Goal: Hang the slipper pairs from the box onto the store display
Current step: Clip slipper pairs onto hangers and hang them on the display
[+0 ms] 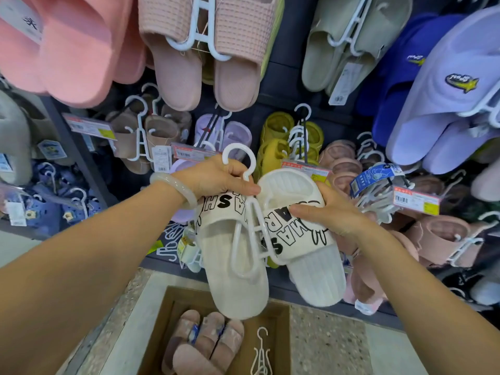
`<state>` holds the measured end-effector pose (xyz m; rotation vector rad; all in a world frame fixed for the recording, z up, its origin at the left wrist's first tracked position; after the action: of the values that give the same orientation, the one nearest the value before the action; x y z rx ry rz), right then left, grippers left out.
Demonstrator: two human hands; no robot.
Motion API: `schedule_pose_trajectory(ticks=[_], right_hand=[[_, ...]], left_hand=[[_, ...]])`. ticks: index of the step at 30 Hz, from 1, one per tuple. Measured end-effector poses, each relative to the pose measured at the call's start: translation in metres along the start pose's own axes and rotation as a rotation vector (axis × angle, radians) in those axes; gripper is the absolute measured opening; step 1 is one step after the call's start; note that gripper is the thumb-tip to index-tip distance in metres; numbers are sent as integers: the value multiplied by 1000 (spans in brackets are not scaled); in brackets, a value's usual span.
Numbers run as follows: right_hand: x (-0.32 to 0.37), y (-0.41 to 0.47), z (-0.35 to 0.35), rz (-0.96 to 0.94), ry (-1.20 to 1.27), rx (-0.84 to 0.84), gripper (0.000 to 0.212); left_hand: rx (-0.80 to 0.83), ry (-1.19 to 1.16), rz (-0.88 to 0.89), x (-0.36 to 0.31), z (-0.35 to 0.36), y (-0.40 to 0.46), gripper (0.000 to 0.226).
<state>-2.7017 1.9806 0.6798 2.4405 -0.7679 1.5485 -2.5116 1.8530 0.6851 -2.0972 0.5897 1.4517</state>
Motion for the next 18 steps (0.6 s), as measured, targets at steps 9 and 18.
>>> schedule_pose_trajectory(ticks=[9, 18], right_hand=[[33, 0, -2, -196, -170, 23, 55], [66, 8, 22, -281, -96, 137, 16]], left_hand=[[144, 193, 101, -20, 15, 2, 28], [236, 190, 160, -21, 32, -6, 13]])
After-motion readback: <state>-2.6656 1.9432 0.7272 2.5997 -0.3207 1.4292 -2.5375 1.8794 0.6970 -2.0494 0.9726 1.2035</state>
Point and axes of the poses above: each hand's wrist, its own y-axis towards the middle knuckle, its own z-axis out of the palm, x = y × z, the point moved 2 cm from there along y, towards the middle knuckle, and after that the axes turned 13 degrees about -x, right-handed, at the moved point
